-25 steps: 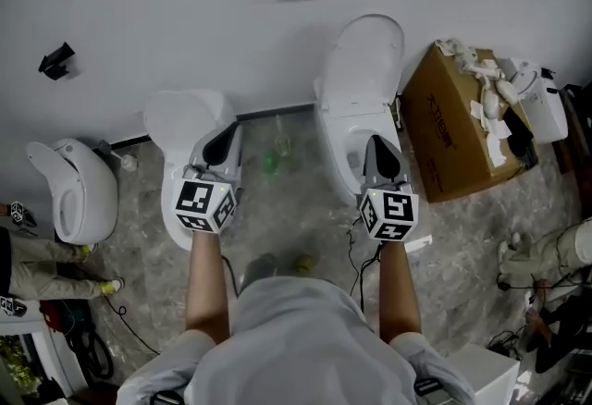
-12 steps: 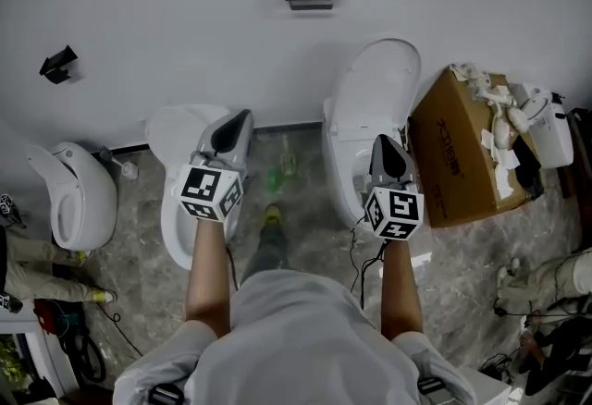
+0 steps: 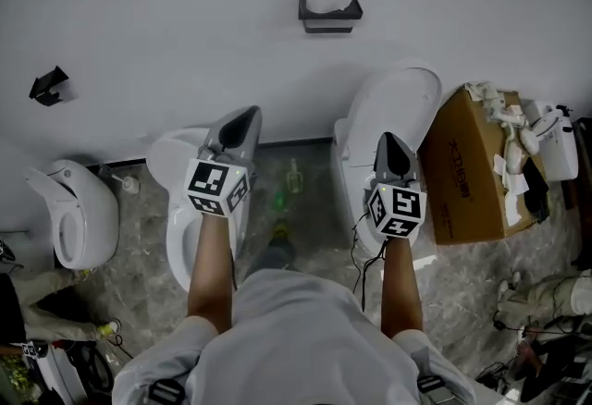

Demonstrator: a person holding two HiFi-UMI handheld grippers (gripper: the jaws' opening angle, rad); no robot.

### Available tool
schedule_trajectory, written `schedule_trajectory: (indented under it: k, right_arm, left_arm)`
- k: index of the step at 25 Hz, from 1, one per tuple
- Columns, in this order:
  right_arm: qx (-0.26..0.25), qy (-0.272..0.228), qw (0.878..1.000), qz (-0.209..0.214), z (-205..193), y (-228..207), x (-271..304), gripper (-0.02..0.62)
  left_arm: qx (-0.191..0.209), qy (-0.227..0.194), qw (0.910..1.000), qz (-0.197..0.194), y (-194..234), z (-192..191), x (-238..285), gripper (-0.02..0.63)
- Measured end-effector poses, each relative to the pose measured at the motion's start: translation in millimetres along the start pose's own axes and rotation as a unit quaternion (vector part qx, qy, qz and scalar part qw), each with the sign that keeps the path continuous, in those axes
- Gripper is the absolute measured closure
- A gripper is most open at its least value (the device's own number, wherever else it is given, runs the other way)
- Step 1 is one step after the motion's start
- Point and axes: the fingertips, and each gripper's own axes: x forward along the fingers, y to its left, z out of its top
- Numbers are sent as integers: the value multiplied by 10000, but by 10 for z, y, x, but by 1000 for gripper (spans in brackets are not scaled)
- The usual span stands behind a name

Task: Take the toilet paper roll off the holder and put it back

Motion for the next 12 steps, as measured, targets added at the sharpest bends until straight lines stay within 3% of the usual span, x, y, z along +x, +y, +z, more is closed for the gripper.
schedule_trajectory:
  k: [12]
  right_arm:
    - [-38, -46, 9999, -99, 231, 203, 1483, 592]
  left_arm:
    - [-55, -22, 9997, -240, 1104, 9, 977, 604]
